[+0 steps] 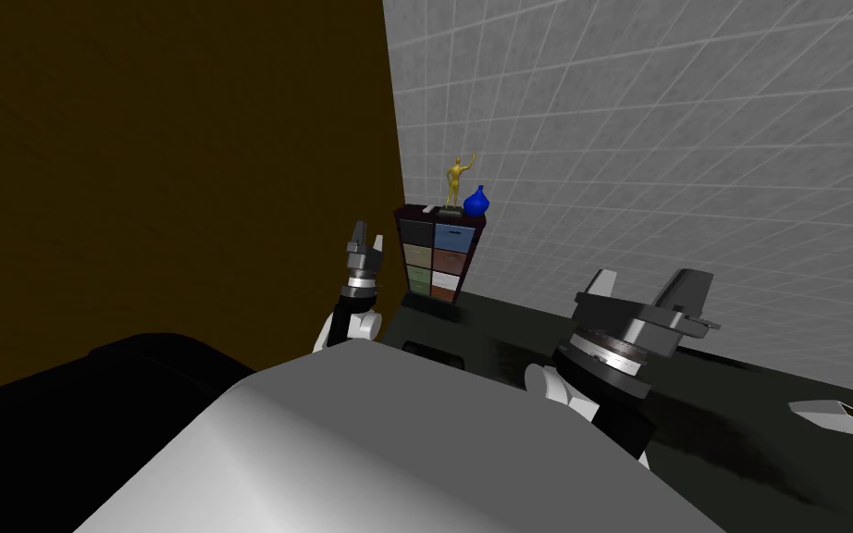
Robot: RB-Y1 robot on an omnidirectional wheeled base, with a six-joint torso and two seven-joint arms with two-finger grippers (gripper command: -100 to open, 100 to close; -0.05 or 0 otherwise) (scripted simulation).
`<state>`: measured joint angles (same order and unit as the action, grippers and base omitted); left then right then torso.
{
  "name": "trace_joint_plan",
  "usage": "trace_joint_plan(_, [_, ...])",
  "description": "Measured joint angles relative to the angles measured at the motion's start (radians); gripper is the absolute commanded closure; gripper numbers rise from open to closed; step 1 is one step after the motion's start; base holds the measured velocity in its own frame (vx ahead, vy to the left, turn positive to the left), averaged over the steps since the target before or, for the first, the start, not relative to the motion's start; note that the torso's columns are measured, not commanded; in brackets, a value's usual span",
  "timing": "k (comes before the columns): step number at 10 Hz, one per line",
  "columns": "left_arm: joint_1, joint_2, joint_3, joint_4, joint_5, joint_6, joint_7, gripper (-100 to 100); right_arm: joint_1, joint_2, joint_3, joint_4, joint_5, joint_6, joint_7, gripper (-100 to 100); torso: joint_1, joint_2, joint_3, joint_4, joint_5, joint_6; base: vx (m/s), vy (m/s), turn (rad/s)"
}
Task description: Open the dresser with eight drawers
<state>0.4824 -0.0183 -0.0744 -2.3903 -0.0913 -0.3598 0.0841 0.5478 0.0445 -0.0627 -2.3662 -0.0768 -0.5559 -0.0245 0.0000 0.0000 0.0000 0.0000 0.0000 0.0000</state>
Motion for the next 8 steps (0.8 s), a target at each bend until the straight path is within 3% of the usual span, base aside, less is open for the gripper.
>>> trace_joint_plan(2, [0.000,0.000,0.000,0.000,0.000,0.000,0.000,0,0.000,0.000,0.000,0.000,0.000,0.000,0.000,0,0.000,0.104,-0.209,0.105,0.000,0.000,0.000,0.000,0.000])
trace_joint_plan(8, [0.000,0.000,0.000,0.000,0.000,0.000,0.000,0,0.000,0.000,0.000,0.000,0.000,0.000,0.000,0,0.000,0.544,-1.087,0.544,0.000,0.000,0.000,0.000,0.000])
